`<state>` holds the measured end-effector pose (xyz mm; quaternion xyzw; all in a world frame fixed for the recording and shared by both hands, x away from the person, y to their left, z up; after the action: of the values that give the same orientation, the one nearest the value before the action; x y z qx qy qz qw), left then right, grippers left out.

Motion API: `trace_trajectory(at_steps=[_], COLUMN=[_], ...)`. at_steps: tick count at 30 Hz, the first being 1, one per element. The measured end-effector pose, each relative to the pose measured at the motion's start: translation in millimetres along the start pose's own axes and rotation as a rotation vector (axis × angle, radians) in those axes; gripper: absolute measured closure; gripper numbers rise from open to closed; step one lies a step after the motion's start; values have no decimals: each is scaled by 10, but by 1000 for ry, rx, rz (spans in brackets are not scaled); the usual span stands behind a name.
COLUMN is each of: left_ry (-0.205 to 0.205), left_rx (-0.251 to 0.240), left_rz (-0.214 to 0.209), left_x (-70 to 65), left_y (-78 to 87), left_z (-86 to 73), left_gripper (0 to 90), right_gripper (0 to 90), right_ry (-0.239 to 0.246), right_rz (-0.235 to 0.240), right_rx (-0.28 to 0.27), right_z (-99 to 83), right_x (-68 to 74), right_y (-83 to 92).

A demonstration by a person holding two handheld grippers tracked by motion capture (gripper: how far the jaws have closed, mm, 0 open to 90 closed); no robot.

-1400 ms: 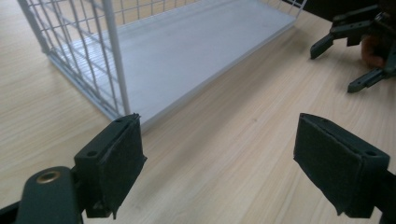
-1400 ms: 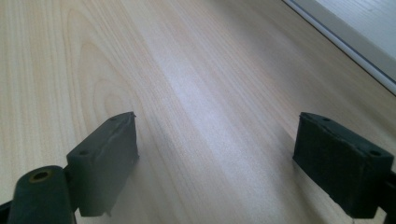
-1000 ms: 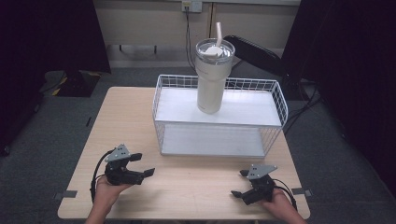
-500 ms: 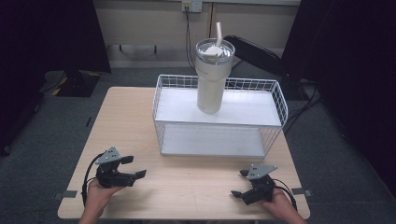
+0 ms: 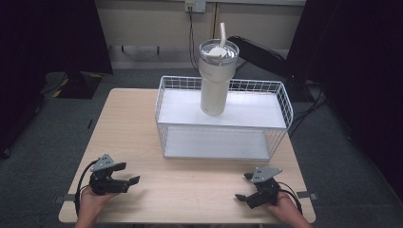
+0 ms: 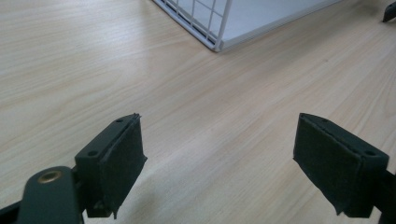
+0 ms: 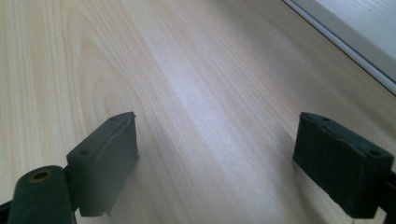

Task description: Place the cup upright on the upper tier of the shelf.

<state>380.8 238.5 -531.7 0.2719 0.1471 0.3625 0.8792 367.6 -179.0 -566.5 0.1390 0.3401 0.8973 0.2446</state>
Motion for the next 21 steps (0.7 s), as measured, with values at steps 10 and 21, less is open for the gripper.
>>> trace_trajectory(at_steps=[10, 21], left_ry=[-16, -38], left_rx=[47, 115], left_rz=[32, 77], left_x=[57, 102], left_y=[-6, -9], left_z=[-114, -238], left_gripper=[158, 158], right_gripper=[131, 130], right_ry=[0, 0], right_rz=[0, 0], right_rx=[0, 0], right_z=[0, 0], right_x=[0, 0], right_y=[0, 0])
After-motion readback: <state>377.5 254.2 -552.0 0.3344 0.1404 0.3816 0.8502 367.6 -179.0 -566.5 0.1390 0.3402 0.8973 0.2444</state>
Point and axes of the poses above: each handheld gripper's, and its own axes: y roughly backward along the jaws, z roughly out of its top, x roughly to its left, the point moved 9 cm from there along -y, roughly forward along the jaws, and after that the axes turned 6 degrees about -y, right-handed, at the moved point
